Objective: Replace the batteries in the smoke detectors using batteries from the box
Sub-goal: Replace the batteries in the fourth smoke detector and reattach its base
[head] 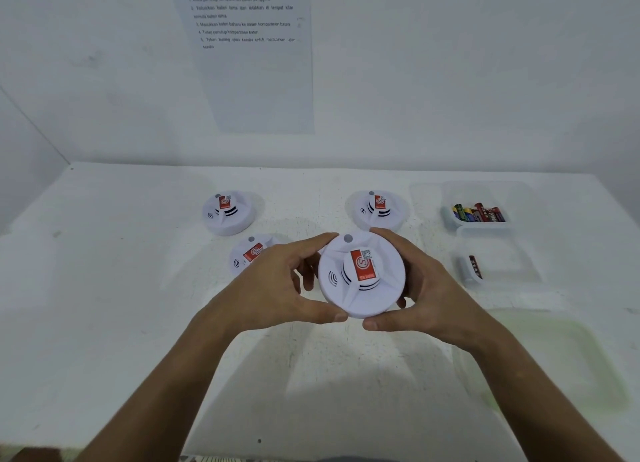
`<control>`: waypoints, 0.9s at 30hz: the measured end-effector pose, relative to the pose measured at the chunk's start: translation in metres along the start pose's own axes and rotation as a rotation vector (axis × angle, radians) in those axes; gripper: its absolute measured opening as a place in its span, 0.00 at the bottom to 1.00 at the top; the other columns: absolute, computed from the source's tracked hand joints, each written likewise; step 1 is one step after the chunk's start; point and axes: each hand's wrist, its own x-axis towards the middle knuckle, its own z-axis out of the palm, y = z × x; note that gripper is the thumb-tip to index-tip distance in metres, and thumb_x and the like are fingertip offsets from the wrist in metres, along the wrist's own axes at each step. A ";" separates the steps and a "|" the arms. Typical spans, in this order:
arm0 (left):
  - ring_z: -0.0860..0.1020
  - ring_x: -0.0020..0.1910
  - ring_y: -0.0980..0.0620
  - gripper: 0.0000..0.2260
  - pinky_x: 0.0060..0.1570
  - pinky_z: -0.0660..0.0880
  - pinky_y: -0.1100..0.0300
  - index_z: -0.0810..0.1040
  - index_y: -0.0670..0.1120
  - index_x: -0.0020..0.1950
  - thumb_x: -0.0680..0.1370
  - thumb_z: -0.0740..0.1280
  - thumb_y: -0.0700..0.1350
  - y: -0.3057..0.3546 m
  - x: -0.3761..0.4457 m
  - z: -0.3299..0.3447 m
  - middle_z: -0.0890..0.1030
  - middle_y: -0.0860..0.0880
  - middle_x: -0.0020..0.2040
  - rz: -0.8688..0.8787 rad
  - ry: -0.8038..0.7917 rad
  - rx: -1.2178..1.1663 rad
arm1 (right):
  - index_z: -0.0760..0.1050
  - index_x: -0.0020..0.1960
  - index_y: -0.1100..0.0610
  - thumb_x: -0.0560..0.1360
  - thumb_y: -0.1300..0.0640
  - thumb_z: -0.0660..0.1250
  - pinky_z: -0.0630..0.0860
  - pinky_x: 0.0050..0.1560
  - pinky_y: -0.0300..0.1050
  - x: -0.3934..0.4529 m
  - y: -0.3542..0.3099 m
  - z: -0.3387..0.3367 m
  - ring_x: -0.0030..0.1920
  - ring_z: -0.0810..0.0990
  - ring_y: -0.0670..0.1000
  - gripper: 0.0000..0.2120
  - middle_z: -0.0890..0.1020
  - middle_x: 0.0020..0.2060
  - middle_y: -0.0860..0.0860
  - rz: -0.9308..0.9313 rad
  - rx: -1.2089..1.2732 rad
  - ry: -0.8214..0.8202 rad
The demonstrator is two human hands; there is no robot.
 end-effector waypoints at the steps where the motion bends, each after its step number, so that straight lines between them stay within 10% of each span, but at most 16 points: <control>1: 0.75 0.37 0.56 0.33 0.36 0.77 0.65 0.70 0.66 0.66 0.65 0.80 0.52 0.000 0.000 0.000 0.79 0.63 0.44 0.000 0.001 -0.002 | 0.63 0.74 0.51 0.62 0.66 0.82 0.77 0.52 0.36 0.000 0.000 0.000 0.65 0.77 0.48 0.47 0.78 0.64 0.43 0.002 -0.005 0.001; 27: 0.75 0.37 0.58 0.33 0.36 0.76 0.68 0.68 0.68 0.66 0.66 0.79 0.53 -0.007 0.007 0.001 0.78 0.67 0.44 -0.012 0.007 0.001 | 0.61 0.76 0.51 0.63 0.64 0.81 0.75 0.64 0.39 0.007 0.009 -0.002 0.69 0.73 0.44 0.48 0.74 0.67 0.37 0.018 -0.082 0.015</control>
